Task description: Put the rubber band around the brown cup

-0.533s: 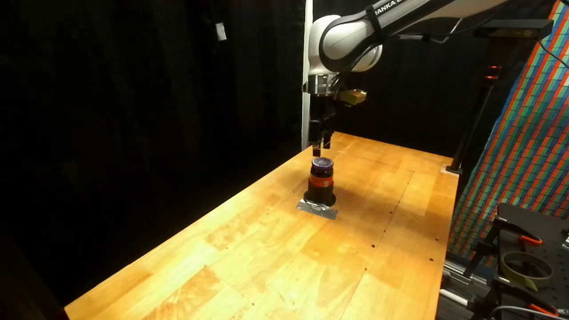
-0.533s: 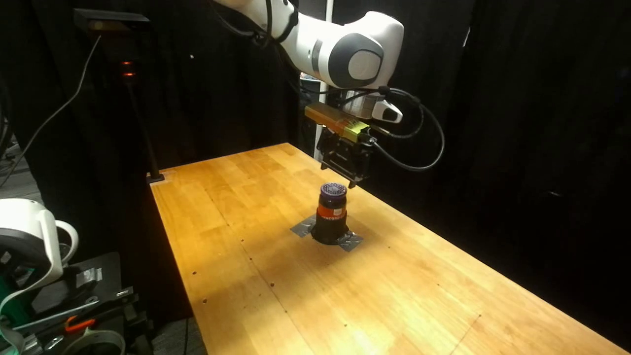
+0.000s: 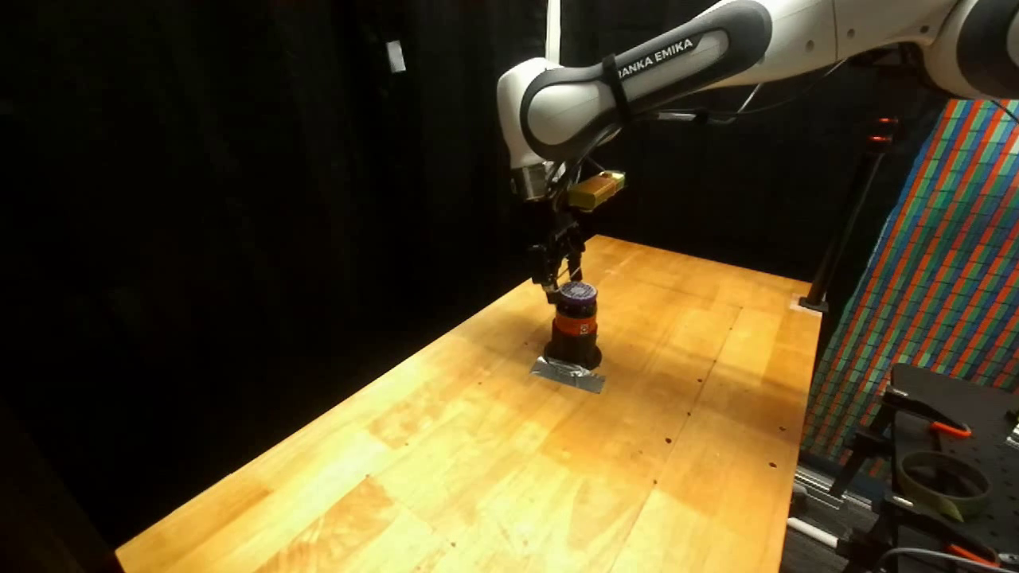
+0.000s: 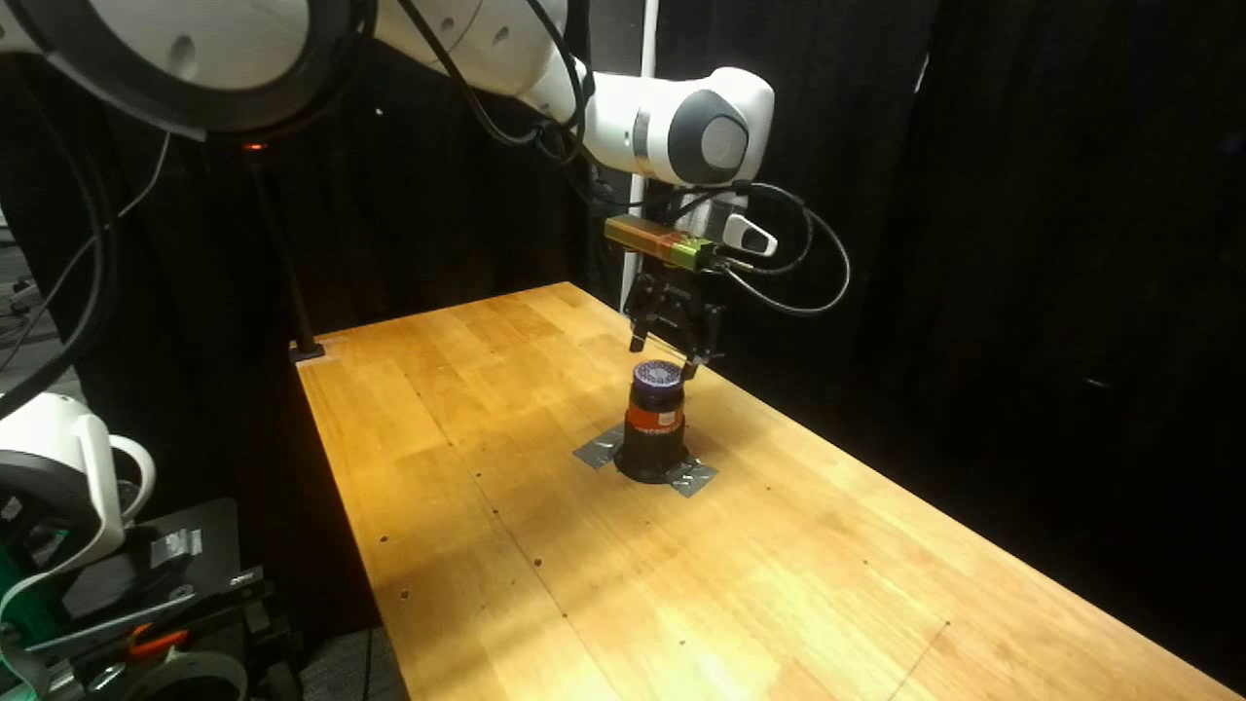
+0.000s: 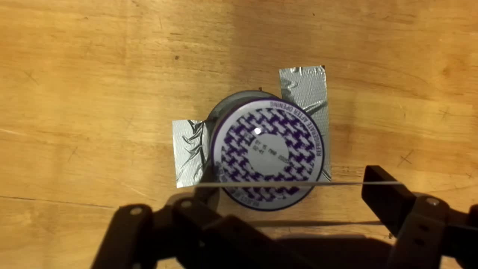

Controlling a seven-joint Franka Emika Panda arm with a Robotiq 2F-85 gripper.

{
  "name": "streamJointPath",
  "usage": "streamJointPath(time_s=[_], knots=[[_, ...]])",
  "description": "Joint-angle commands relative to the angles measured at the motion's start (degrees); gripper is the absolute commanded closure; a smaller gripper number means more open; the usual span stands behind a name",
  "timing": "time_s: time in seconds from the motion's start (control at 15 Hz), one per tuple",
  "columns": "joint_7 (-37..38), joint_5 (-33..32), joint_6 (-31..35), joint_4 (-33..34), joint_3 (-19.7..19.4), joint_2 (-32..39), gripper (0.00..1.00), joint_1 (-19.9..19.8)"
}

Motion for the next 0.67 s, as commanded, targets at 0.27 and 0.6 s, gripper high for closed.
streamJointPath(time_s=[0.27,0.6], knots=[[2.79,-3.56,-8.67,15.44,-1.75,9.52,0.00,1.38],[2.51,-4.68,-10.66,19.63,-2.36,13.25,0.00,1.37]])
